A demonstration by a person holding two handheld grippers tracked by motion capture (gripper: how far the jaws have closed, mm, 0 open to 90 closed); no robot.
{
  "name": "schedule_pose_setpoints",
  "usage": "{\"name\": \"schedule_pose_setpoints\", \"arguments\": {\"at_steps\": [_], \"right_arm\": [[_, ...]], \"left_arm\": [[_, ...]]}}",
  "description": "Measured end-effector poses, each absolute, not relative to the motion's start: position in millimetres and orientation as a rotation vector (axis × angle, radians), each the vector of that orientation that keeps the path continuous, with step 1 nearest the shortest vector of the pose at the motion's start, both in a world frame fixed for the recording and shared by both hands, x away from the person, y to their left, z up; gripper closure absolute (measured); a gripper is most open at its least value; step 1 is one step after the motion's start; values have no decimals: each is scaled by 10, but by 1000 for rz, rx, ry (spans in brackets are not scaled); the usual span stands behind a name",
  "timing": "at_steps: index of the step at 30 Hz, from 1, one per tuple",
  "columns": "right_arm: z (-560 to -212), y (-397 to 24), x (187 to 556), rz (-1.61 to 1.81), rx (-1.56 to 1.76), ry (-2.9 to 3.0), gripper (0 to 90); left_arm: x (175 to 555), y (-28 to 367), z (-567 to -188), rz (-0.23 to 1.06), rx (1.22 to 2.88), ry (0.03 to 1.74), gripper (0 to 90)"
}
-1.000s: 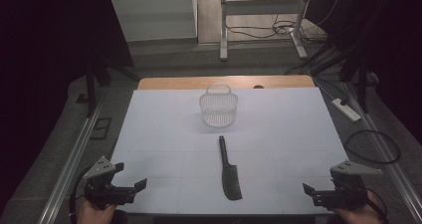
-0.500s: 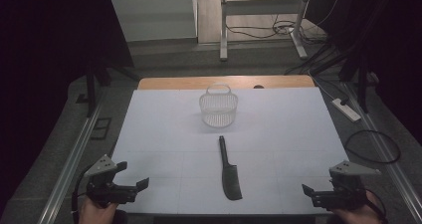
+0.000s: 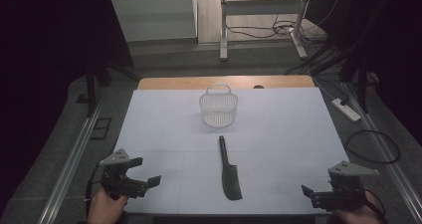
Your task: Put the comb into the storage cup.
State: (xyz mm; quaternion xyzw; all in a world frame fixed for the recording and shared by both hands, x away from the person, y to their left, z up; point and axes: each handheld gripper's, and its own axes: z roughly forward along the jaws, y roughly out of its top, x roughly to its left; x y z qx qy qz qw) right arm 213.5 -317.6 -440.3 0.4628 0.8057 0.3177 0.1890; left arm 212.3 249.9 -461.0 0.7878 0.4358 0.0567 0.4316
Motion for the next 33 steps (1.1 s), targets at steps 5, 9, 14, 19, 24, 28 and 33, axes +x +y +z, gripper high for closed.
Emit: {"name": "schedule_pose_setpoints", "arguments": {"at_steps": [5,9,14,19,24,28,33], "right_arm": [[-4402,-3173,2134,891,1300,2266,0],[-4402,-3173,2134,892,1300,2265,0],[-4400,-3174,2132,893,1297,2266,0],[-4399,-3176,2130,894,1297,2265,0],[-4399,-3174,2129,894,1295,2266,0],[-4401,-3172,2130,893,1294,2267,0],[-4401,-3173,2131,893,1294,2267,0]], "left_arm": [[2212,2390,-4585,155,1980,1087,0],[2315,2261,-4558,172,2000,1064,0],[2418,2133,-4560,177,2032,1046,0],[2490,2038,-4573,176,2062,1024,0],[2596,1911,-4580,183,2081,1003,0],[2655,1848,-4584,185,2087,997,0],[2764,1733,-4593,152,2098,986,0]]}}
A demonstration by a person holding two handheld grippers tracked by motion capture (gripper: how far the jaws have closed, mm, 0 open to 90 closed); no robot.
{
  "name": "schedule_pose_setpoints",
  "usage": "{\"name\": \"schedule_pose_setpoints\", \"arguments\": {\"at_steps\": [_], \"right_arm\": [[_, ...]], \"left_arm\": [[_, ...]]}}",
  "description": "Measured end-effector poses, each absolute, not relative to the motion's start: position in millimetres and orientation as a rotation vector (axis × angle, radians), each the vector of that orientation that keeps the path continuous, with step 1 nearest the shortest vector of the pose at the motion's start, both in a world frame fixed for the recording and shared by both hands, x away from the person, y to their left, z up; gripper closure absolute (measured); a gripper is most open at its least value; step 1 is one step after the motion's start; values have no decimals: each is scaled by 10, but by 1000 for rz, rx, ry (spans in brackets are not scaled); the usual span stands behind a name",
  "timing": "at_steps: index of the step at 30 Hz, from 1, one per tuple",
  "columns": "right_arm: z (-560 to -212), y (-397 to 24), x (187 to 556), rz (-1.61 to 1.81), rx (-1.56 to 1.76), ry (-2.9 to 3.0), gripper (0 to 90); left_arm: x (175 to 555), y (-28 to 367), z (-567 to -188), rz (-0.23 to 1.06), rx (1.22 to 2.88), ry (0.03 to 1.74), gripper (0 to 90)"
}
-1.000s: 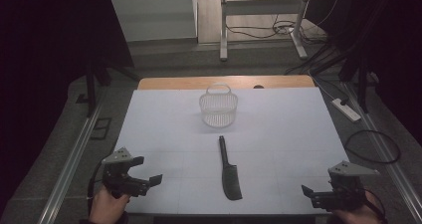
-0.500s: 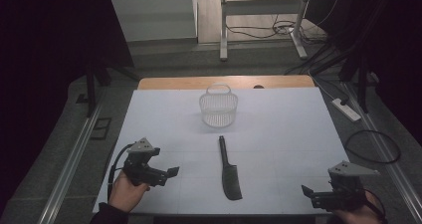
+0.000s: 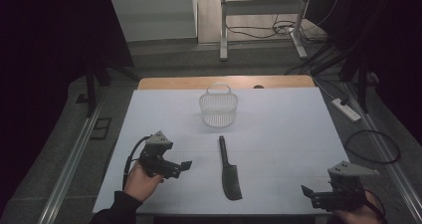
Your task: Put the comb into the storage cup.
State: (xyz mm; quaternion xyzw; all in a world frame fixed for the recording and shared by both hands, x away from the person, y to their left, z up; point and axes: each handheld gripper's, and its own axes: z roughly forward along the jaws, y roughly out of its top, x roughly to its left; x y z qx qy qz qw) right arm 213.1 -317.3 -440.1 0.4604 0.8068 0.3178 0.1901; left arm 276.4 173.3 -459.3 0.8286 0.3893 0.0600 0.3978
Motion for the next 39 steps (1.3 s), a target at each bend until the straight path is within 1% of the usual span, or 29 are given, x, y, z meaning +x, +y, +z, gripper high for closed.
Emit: {"name": "schedule_pose_setpoints", "arguments": {"at_steps": [5,27,39], "right_arm": [[-4402,-3172,2131,892,1294,2269,0],[-4408,-3166,2138,886,1289,2282,2],[-4409,-3167,2140,886,1289,2284,2]], "left_arm": [[2893,1574,-4581,108,2135,970,0],[3222,1142,-4571,122,2233,908,0],[3435,917,-4588,69,2247,895,0]]}}
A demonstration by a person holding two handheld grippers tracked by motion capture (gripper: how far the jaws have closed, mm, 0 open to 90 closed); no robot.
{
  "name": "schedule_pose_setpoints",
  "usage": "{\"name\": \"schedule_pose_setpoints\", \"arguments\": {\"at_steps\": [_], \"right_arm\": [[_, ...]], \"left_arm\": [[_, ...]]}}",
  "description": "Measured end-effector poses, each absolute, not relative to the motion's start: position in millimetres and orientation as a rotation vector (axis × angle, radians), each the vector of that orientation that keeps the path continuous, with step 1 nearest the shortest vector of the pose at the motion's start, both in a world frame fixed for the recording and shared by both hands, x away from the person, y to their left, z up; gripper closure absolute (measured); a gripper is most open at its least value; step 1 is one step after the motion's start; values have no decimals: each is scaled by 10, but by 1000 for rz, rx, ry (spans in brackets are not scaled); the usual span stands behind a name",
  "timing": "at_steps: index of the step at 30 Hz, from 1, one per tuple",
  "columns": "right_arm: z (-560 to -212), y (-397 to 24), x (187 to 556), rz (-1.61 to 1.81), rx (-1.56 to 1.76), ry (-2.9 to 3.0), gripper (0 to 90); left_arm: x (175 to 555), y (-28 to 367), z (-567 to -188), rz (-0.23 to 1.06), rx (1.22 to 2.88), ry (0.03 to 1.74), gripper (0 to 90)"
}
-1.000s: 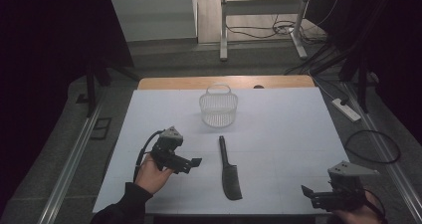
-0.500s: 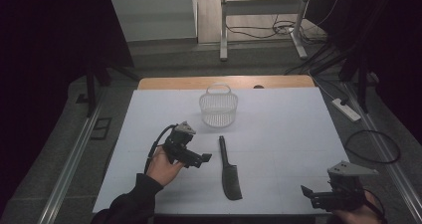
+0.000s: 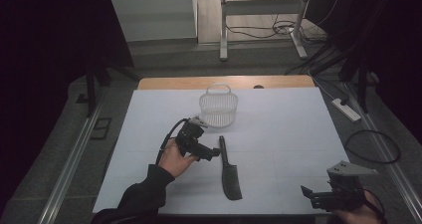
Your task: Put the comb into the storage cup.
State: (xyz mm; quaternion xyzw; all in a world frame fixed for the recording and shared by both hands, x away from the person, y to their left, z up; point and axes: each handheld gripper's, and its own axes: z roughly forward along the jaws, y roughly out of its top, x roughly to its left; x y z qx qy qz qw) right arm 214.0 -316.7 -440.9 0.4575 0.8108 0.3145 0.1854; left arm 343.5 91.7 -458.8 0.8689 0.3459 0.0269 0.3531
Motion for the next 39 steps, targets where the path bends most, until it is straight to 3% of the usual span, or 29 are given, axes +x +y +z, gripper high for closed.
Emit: {"name": "schedule_pose_setpoints", "arguments": {"at_steps": [28,31,32,34,36,39], "right_arm": [[-4411,-3172,2141,886,1290,2287,3],[-4412,-3174,2142,887,1292,2287,3],[-4411,-3173,2141,886,1292,2287,4],[-4412,-3172,2141,885,1291,2288,4],[-4412,-3172,2142,885,1292,2287,5],[-4413,-3171,2143,883,1291,2289,8]], "left_arm": [[3790,379,-4645,73,2343,825,3],[3813,381,-4648,81,2342,818,88],[3838,395,-4657,66,2339,830,216],[3861,407,-4673,47,2341,851,357],[3867,408,-4681,49,2342,859,397],[3887,413,-4699,52,2352,868,658]]}}
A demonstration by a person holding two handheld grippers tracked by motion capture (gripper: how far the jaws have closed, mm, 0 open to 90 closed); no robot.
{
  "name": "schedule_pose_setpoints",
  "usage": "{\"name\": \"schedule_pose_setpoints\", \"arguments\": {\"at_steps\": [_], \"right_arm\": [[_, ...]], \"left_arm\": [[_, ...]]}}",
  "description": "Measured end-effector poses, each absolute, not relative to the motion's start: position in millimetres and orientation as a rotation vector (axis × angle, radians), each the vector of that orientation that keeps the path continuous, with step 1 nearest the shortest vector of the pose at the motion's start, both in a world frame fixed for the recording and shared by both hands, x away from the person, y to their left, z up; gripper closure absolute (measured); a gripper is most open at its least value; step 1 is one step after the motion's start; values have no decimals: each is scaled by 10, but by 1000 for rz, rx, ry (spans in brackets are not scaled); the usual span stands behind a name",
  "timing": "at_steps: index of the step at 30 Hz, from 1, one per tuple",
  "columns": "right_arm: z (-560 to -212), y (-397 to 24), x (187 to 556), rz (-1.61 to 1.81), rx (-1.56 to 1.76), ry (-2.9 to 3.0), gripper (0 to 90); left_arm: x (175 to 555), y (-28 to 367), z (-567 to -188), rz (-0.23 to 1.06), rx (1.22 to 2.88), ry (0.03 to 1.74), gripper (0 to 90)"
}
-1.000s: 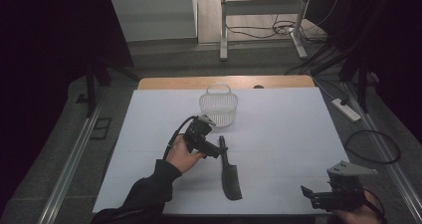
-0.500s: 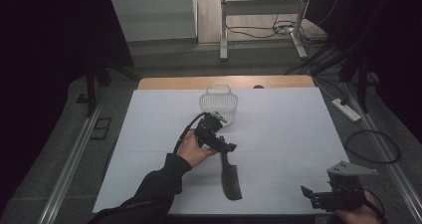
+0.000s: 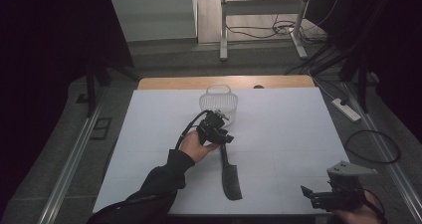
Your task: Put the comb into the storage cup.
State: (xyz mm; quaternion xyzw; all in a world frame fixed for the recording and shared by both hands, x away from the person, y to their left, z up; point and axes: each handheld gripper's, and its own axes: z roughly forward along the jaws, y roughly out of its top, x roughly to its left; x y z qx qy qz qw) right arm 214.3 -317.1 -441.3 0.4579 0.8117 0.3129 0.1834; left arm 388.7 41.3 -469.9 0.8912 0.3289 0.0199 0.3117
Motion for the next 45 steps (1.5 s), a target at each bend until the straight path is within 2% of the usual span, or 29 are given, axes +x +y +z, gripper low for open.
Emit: {"name": "schedule_pose_setpoints", "arguments": {"at_steps": [2,3,4,5,38,45], "right_arm": [[-4413,-3171,2143,882,1292,2289,8],[-4413,-3171,2144,882,1292,2289,9],[-4414,-3171,2145,881,1294,2289,10],[-4414,-3171,2145,881,1294,2289,10],[-4418,-3172,2148,874,1299,2292,13],[-4417,-3176,2147,873,1302,2290,14]], "left_arm": [[3907,418,-4704,39,2358,855,774],[3918,416,-4707,29,2362,856,774],[3938,407,-4702,36,2382,856,879],[3938,407,-4702,36,2382,856,885],[4127,370,-5062,48,2459,886,886],[4076,488,-5070,75,2489,902,886]]}}
